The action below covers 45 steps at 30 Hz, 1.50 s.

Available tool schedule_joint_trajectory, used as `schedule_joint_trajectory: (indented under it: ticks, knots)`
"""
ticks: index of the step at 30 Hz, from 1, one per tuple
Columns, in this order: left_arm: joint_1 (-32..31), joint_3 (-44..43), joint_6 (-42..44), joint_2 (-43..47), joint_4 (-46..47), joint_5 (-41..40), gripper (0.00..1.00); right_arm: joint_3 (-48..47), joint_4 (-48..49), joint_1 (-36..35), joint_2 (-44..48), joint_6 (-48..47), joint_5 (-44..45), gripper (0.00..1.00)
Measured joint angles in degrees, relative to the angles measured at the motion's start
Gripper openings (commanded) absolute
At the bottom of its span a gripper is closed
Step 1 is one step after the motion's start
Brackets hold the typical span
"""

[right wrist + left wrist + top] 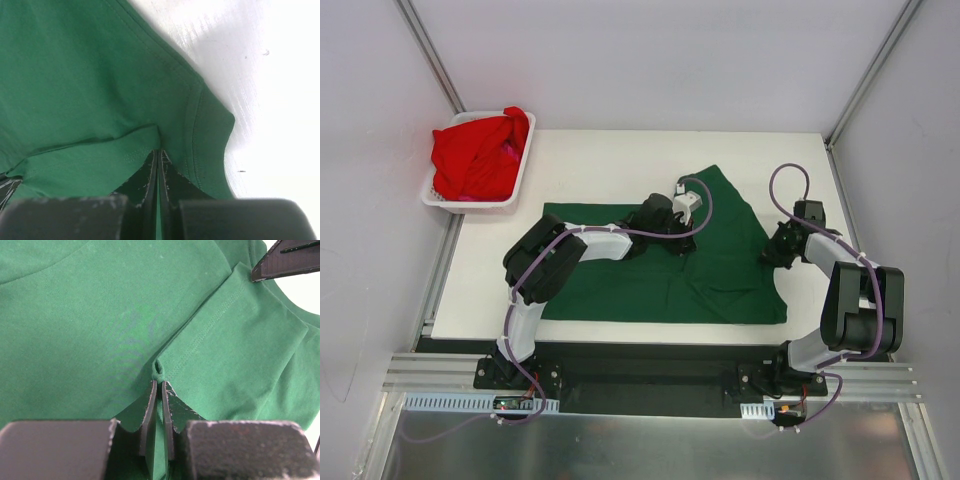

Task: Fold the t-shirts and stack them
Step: Fold the tshirt

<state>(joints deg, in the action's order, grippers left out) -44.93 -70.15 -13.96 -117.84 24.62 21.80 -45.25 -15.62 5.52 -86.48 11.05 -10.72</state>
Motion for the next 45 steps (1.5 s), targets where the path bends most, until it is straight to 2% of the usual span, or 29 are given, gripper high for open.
schedule_joint_trajectory:
  ticks: [25,45]
  knots:
    - [0.02,0.48,-0.02,1.29,-0.02,-1.38,0.05,-3.48,-2.93,-0.7,3.52,-0.11,-0.13,0.01]
    - [0.04,4.22,-0.02,3.67,0.44,-3.93,0.05,-9.18,-2.93,-2.75,-1.05,-0.11,-0.94,0.01]
